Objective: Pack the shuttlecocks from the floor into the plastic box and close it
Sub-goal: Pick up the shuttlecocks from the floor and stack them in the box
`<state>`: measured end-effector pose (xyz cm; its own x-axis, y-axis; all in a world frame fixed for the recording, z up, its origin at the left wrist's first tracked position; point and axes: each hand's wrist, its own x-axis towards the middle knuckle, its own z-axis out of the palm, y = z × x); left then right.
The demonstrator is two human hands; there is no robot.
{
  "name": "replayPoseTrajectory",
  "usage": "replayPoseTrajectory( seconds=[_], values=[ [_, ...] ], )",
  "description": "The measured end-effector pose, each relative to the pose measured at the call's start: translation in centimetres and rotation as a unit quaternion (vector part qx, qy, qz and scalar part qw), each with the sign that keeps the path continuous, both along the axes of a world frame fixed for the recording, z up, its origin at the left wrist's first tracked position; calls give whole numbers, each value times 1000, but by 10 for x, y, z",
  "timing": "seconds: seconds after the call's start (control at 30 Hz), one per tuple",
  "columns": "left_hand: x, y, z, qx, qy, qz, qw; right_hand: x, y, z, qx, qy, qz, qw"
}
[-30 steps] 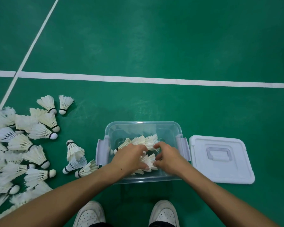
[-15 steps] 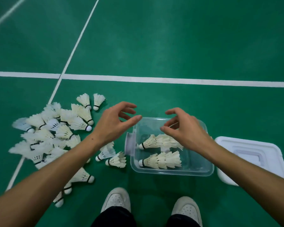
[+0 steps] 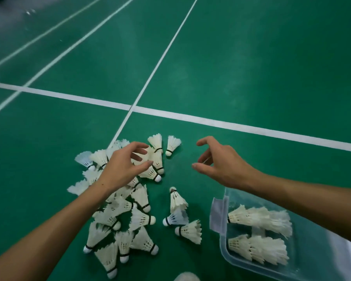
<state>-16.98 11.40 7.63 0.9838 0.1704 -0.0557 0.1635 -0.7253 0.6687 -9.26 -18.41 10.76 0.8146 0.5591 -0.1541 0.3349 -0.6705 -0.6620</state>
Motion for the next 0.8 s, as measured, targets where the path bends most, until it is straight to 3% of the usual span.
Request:
replayPoseTrajectory(
  seconds=[0.23, 0.37, 0.47, 0.63, 0.8],
  values=[
    [69, 18, -41, 131, 63, -66, 987, 63, 66, -59, -23, -6, -12, 1000],
    [100, 10, -64, 286, 67, -112, 949, 99, 89, -92, -83, -32, -9, 996],
    [115, 6, -82, 347, 111, -128, 923, 122, 108, -111, -115, -41, 7, 992],
    [134, 11, -93, 240, 107, -85, 961, 136, 131, -137, -105, 4, 19, 994],
    [169, 9, -93, 219, 181, 8, 959, 139, 126, -146, -78, 32, 5, 996]
  ],
)
